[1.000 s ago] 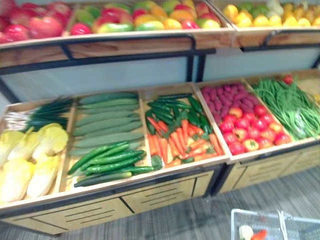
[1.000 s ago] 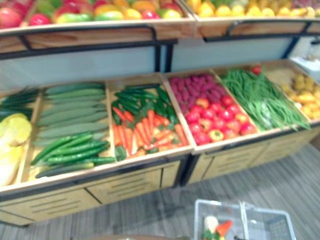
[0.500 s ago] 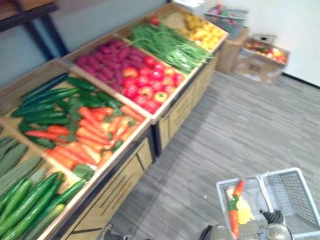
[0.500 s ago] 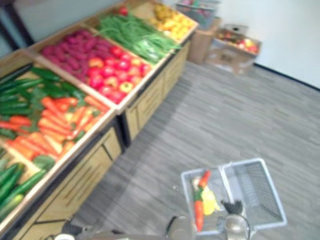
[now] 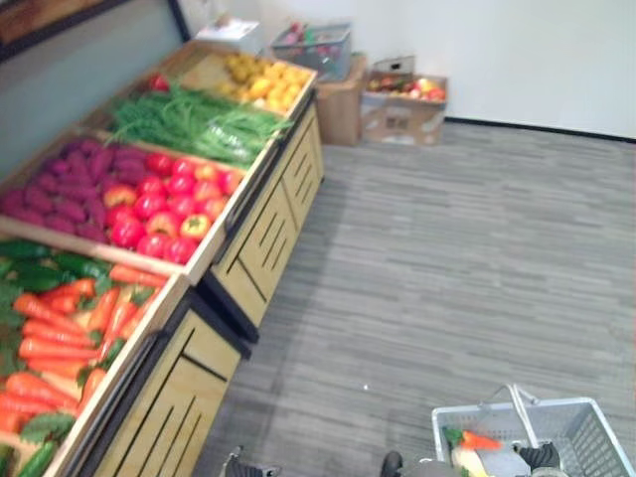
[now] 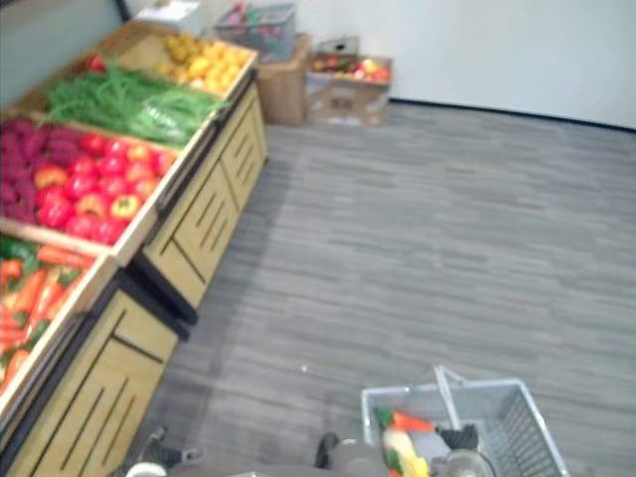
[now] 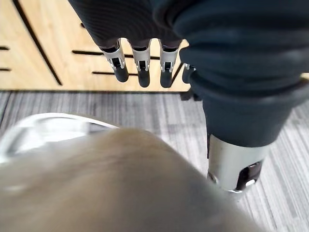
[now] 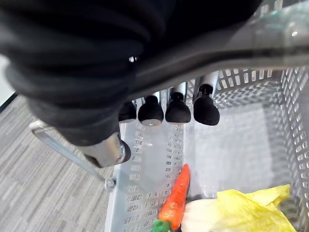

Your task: Pick vegetable in the basket

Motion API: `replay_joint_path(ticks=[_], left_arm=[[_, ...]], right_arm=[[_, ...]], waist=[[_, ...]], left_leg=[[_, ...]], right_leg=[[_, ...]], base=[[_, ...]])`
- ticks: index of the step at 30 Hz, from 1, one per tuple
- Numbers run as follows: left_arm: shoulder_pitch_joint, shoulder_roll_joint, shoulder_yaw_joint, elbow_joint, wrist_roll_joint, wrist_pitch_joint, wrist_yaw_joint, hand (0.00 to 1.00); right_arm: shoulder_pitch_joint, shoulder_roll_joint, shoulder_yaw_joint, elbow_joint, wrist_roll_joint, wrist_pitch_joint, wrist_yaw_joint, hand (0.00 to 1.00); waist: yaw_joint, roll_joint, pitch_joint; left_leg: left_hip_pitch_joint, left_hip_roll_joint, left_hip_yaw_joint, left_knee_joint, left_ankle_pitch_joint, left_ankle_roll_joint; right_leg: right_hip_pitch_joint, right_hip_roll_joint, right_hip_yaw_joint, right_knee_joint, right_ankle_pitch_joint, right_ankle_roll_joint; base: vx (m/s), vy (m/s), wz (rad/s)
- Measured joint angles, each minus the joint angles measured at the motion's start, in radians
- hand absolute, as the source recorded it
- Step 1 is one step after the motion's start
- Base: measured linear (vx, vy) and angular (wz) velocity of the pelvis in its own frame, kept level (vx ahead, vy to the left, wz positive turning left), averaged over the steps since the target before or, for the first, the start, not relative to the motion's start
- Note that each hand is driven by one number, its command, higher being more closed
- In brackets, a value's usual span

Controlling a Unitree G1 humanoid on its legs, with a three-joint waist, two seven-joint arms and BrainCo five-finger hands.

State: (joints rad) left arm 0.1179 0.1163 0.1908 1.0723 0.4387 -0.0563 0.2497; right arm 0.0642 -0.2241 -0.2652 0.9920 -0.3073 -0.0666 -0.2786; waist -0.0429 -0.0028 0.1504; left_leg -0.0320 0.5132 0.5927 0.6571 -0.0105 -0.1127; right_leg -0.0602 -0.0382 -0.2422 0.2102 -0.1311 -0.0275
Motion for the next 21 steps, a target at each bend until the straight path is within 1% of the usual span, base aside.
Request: replay_joint_path(ticks=[1, 2, 3, 4, 5, 7, 8, 9, 10, 11, 12, 13, 15, 16, 17, 19, 20, 21], left_arm=[[0.003, -0.013, -0.01, -0.006, 0.0, 0.0, 0.011, 0.0], [0.004, -0.017, -0.016, -0.006, 0.0, 0.0, 0.013, 0.0], [0.01, -0.017, -0.029, -0.007, 0.001, -0.003, 0.017, 0.0], [0.014, -0.021, -0.029, -0.007, 0.0, -0.008, 0.019, 0.0], [0.021, -0.031, -0.027, -0.01, 0.0, -0.012, 0.022, 0.0], [0.028, -0.039, -0.028, -0.007, 0.0, -0.011, 0.021, 0.0], [0.035, -0.038, -0.028, -0.003, 0.0, -0.009, 0.021, 0.0], [0.027, -0.031, -0.027, 0.001, 0.001, -0.008, 0.021, 0.0], [0.024, -0.03, -0.027, 0.0, 0.006, -0.009, 0.023, 0.0], [0.024, -0.031, -0.026, 0.004, 0.007, -0.006, 0.025, 0.0], [0.026, -0.032, -0.026, 0.003, 0.007, -0.006, 0.026, 0.0], [0.026, -0.031, -0.027, 0.003, 0.007, -0.006, 0.025, 0.0], [0.02, -0.027, -0.028, 0.002, 0.007, -0.006, 0.026, 0.0], [0.019, -0.024, -0.028, 0.003, 0.007, -0.006, 0.026, 0.0], [0.02, -0.023, -0.028, 0.003, 0.007, -0.006, 0.026, 0.0], [0.01, -0.023, -0.028, 0.003, 0.006, -0.006, 0.023, 0.0], [0.006, -0.022, -0.028, 0.003, 0.005, -0.006, 0.021, 0.0], [0.001, -0.022, -0.029, 0.002, 0.005, -0.007, 0.019, 0.0]], right_arm=[[-0.008, -0.004, 0.007, -0.004, -0.004, -0.008, 0.0, 1.0], [-0.008, -0.004, 0.009, -0.004, -0.006, -0.011, 0.0, 1.0], [-0.003, -0.003, 0.019, -0.003, -0.007, -0.011, 0.001, 1.0], [0.0, -0.004, 0.019, -0.003, -0.007, -0.011, 0.002, 1.0], [0.0, -0.011, 0.02, -0.005, -0.008, -0.012, 0.002, 1.0], [0.001, -0.02, 0.027, -0.011, -0.009, -0.013, 0.002, 1.0], [0.005, -0.029, 0.036, -0.022, -0.009, -0.018, 0.004, 1.0], [0.006, -0.025, 0.036, -0.026, -0.009, -0.019, 0.004, 1.0], [0.015, -0.028, 0.036, -0.039, -0.009, -0.029, 0.005, 1.0], [0.013, -0.033, 0.036, -0.044, -0.009, -0.031, 0.005, 1.0], [0.014, -0.034, 0.035, -0.047, -0.009, -0.032, 0.004, 1.0], [0.013, -0.036, 0.036, -0.047, -0.009, -0.032, 0.003, 1.0], [0.004, -0.035, 0.036, -0.046, -0.01, -0.032, 0.002, 1.0], [-0.001, -0.035, 0.036, -0.042, -0.009, -0.031, 0.002, 1.0], [0.0, -0.035, 0.036, -0.039, -0.009, -0.031, 0.002, 1.0], [-0.002, -0.036, 0.036, -0.034, -0.009, -0.031, 0.005, 1.0], [-0.002, -0.036, 0.036, -0.033, -0.009, -0.031, 0.006, 1.0], [-0.005, -0.035, 0.036, -0.033, -0.01, -0.031, 0.009, 1.0]], waist=[[0.014, 0.005, 0.001], [0.019, 0.01, 0.003], [0.022, 0.015, 0.005], [0.022, 0.019, 0.006], [0.025, 0.033, 0.008], [0.026, 0.052, 0.004], [0.024, 0.073, -0.009], [0.024, 0.069, -0.008], [0.026, 0.056, -0.008], [0.027, 0.052, -0.006], [0.028, 0.053, -0.005], [0.028, 0.053, -0.007], [0.032, 0.054, -0.006], [0.042, 0.055, -0.006], [0.045, 0.056, -0.007], [0.045, 0.053, -0.007], [0.046, 0.052, -0.006], [0.048, 0.045, -0.002]], left_leg=[[-0.013, -0.097, -0.147, -0.009, -0.053, -0.005], [-0.017, -0.138, -0.205, -0.019, -0.076, -0.006], [-0.028, -0.211, -0.301, -0.054, -0.113, -0.014], [-0.036, -0.261, -0.37, -0.099, -0.129, -0.029], [-0.035, -0.323, -0.452, -0.208, -0.15, -0.03], [-0.031, -0.345, -0.491, -0.319, -0.145, -0.025], [-0.003, -0.347, -0.511, -0.415, -0.199, 0.001], [-0.003, -0.362, -0.502, -0.429, -0.199, 0.005], [-0.014, -0.382, -0.492, -0.444, -0.195, 0.014], [-0.019, -0.398, -0.48, -0.45, -0.192, 0.021], [-0.016, -0.404, -0.468, -0.458, -0.19, 0.026], [-0.011, -0.42, -0.463, -0.475, -0.185, 0.037], [0.002, -0.438, -0.457, -0.501, -0.176, 0.052], [0.013, -0.445, -0.441, -0.512, -0.175, 0.052], [0.018, -0.449, -0.437, -0.519, -0.175, 0.053], [0.023, -0.458, -0.436, -0.521, -0.185, 0.067], [0.026, -0.459, -0.436, -0.52, -0.188, 0.071], [0.04, -0.467, -0.434, -0.518, -0.192, 0.076]], right_leg=[[0.006, -0.005, 0.061, -0.023, 0.015, 0.01], [0.015, -0.003, 0.086, -0.04, 0.025, 0.016], [0.03, 0.003, 0.122, -0.072, 0.039, 0.018], [0.03, 0.007, 0.14, -0.087, 0.043, 0.023], [0.027, 0.022, 0.168, -0.105, 0.044, 0.025], [0.015, 0.039, 0.181, -0.111, 0.053, 0.038], [-0.007, 0.055, 0.203, -0.111, 0.071, 0.056], [-0.009, 0.044, 0.213, -0.121, 0.085, 0.064], [-0.015, 0.028, 0.228, -0.146, 0.115, 0.081], [-0.022, 0.012, 0.242, -0.158, 0.136, 0.089], [-0.023, 0.005, 0.247, -0.164, 0.141, 0.094], [-0.023, -0.007, 0.255, -0.179, 0.147, 0.103], [-0.023, -0.022, 0.262, -0.194, 0.152, 0.112], [-0.025, -0.027, 0.274, -0.199, 0.156, 0.117], [-0.024, -0.028, 0.28, -0.202, 0.157, 0.118], [-0.022, -0.034, 0.284, -0.208, 0.156, 0.12], [-0.023, -0.035, 0.287, -0.204, 0.154, 0.123], [-0.027, -0.037, 0.298, -0.174, 0.136, 0.132]], base=[[-0.04, 0.06, -1.47], [-0.04, 0.078, -1.35], [-0.03, 0.068, -0.95], [-0.05, 0.147, -1.2], [-0.05, 0.149, -0.97], [-0.03, 0.188, -0.79], [0.0, 0.213, -0.54], [0.02, 0.247, -0.39], [0.04, 0.207, -0.13], [0.05, 0.203, -0.12], [0.06, 0.196, -0.15], [0.07, 0.148, -0.1], [0.14, 0.151, -0.11], [0.15, 0.111, -0.19], [0.14, 0.086, -0.23], [0.17, 0.093, -0.13], [0.13, 0.075, -0.18], [0.11, 0.074, -0.24]])
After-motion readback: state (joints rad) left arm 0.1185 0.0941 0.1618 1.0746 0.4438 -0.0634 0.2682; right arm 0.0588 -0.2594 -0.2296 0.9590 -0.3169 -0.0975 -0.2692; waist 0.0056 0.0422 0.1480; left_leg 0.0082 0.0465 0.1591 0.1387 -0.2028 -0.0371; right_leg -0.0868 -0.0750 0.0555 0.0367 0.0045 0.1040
